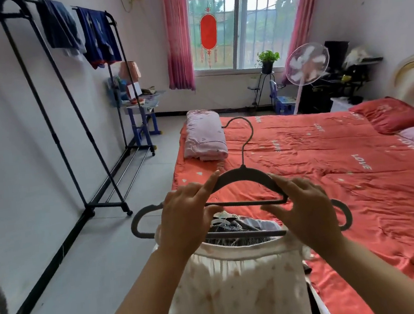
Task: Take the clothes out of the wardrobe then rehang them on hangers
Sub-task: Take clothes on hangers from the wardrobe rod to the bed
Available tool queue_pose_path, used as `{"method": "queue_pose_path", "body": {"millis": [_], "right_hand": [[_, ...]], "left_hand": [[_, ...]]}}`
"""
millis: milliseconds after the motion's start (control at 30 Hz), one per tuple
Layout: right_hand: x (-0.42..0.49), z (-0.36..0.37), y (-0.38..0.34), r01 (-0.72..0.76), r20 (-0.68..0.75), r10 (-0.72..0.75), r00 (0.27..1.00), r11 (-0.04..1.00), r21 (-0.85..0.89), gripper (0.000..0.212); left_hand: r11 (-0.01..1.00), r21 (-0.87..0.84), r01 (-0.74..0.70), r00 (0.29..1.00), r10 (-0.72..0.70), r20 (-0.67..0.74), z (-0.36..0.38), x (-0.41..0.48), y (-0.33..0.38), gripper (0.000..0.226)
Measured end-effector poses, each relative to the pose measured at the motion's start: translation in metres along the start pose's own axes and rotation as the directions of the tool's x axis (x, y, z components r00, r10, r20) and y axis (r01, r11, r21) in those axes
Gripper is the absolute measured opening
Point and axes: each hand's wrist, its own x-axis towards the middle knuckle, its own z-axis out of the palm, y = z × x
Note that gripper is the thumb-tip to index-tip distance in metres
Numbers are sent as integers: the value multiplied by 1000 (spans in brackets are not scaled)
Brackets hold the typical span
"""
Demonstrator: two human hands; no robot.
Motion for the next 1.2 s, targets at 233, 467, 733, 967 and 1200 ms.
{"method": "queue_pose_path", "body": {"millis": [233,467,733,967,1200], "right_hand": [[26,58,15,-26,42,28,999,999,-45,70],[56,125,47,-55,130,50,990,998,40,68],[81,230,104,-113,284,70,956,984,139,68],[67,348,148,-217,490,130,862,968,124,70],[16,397,169,-361,837,227,499,932,-37,67]], "left_hand": [[996,-71,58,995,-52,85,54,17,-45,93],[993,-51,105,988,-98,120,114,40,-81,93],[965,21,260,919,-254,303,211,58,-119,72],[880,165,445,754,-468,460,292,52,-147,64],[774,295,560,491,-597,635,334,15,-152,61]]}}
